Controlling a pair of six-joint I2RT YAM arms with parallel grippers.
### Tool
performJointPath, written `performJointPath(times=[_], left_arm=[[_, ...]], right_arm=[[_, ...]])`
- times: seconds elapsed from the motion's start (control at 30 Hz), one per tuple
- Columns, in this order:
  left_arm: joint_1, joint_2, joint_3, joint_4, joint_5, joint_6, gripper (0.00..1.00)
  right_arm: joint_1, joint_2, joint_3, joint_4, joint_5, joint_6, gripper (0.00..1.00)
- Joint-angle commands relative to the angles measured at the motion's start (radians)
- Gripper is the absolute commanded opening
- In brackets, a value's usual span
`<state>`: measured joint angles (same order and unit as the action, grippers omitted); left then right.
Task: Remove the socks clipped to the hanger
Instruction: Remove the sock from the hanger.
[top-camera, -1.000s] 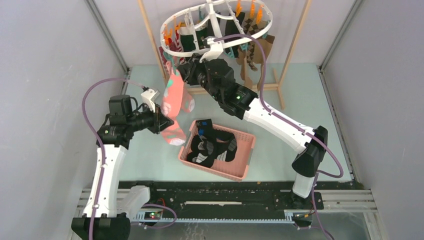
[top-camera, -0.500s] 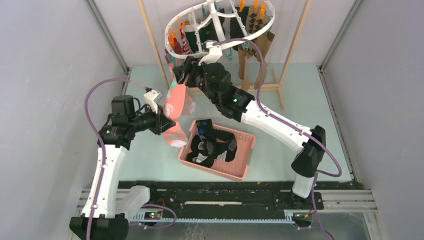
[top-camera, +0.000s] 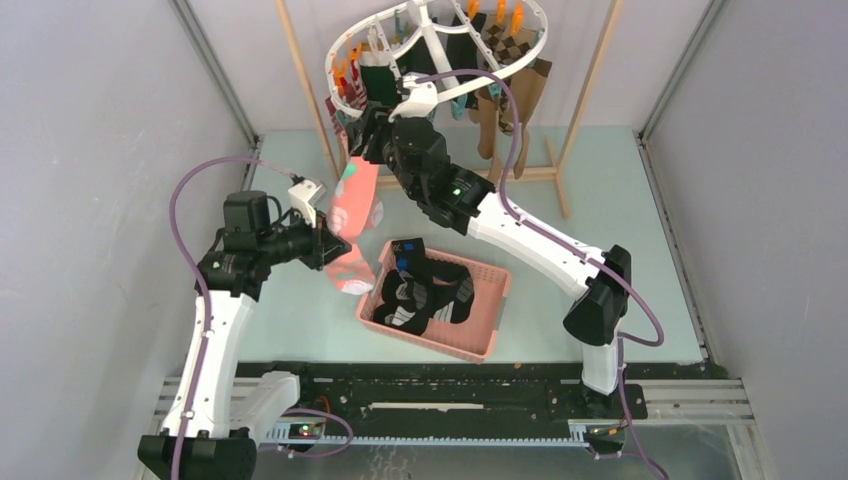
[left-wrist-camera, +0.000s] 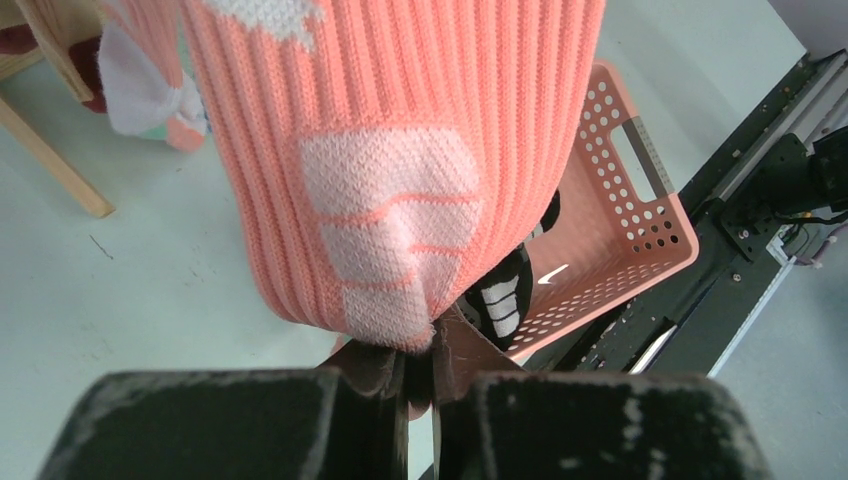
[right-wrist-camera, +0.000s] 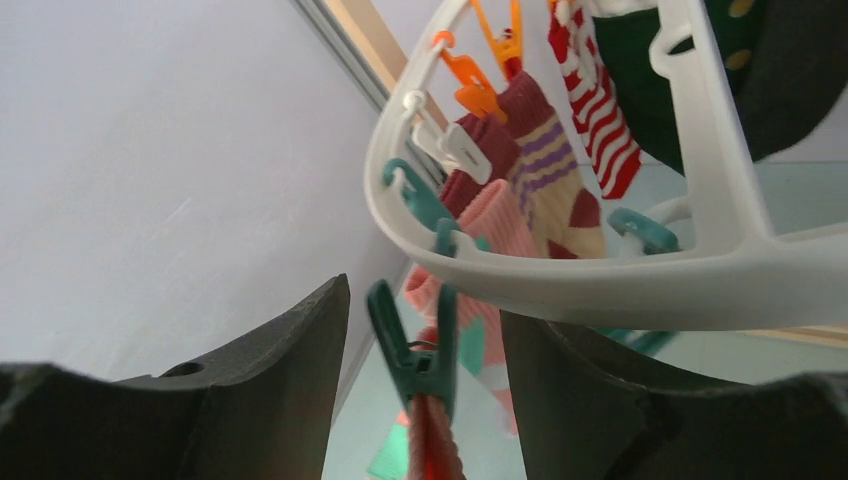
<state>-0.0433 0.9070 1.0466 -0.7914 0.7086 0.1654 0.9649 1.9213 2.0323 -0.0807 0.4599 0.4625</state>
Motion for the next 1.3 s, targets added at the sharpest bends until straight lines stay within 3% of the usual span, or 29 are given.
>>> performJointPath(times=[0.0, 0.23, 0.47, 0.7, 0.77, 0.9, 1.0, 1.1, 1.27], left_arm=[[-0.009, -0.015, 0.013, 0.015, -0.003, 0.004, 0.04], [-0.012, -0.017, 0.023, 0.017, -0.011, -0.002, 0.04], [-0.015, -0.017, 0.014, 0.017, -0.029, 0.007, 0.03], [-0.016, -0.027, -0.014, -0.003, -0.044, 0.034, 0.03], [-0.015, -0.033, -0.017, -0.011, -0.048, 0.042, 0.03], [-0.015, -0.038, 0.003, -0.050, -0.036, 0.072, 0.03], [-0.015, -0.039, 0.007, -0.086, -0.013, 0.112, 0.03], [-0.016, -0.039, -0.002, -0.121, 0.021, 0.153, 0.03], [-0.017, -0.043, -0.004, -0.165, 0.036, 0.195, 0.04]], right_arm=[[0.012, -0.014, -0.015, 0.028, 0.065, -0.042, 0.65], [0.007, 0.031, 0.074, 0.011, 0.074, -0.081, 0.53], [-0.007, 0.043, 0.121, -0.001, 0.016, -0.063, 0.20], [-0.028, 0.003, 0.064, 0.004, -0.048, -0.026, 0.00], [-0.036, -0.014, 0.039, 0.004, -0.083, -0.017, 0.07], [-0.046, -0.075, -0.063, 0.002, -0.144, -0.011, 0.55], [-0.059, -0.153, -0.195, 0.038, -0.196, -0.007, 0.75], [-0.071, -0.217, -0.295, 0.054, -0.241, -0.002, 0.90], [-0.086, -0.275, -0.380, 0.112, -0.278, 0.011, 0.89]])
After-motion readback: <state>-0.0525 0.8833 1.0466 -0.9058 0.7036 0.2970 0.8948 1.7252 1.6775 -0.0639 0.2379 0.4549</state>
